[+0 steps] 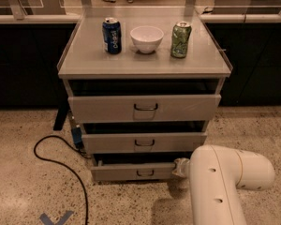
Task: Open bottom drawer
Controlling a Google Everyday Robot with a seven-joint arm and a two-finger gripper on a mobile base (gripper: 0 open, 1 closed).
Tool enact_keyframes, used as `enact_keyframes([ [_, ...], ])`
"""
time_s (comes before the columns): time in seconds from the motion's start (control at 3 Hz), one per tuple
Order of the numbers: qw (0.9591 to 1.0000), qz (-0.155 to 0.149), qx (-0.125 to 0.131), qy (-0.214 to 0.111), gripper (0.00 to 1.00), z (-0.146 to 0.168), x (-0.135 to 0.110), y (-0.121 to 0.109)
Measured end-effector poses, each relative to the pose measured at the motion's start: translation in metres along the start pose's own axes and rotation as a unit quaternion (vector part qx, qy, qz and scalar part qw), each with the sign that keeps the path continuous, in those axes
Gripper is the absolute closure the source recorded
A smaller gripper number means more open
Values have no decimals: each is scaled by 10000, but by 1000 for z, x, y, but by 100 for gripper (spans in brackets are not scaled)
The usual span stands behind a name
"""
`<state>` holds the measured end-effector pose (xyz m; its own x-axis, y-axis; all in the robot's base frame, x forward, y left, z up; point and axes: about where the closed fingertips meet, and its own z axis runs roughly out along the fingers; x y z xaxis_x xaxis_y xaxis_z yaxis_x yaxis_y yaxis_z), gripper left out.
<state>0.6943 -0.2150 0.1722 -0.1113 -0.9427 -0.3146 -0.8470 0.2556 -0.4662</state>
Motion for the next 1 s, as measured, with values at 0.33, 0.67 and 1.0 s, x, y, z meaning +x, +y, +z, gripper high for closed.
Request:
enact_keyframes([
  [0.33,10000,0,0,0,89,0,0,0],
  [0.67,10000,0,0,0,100,0,0,0],
  [1.0,10000,-23,44,-22,100,-4,2,5],
])
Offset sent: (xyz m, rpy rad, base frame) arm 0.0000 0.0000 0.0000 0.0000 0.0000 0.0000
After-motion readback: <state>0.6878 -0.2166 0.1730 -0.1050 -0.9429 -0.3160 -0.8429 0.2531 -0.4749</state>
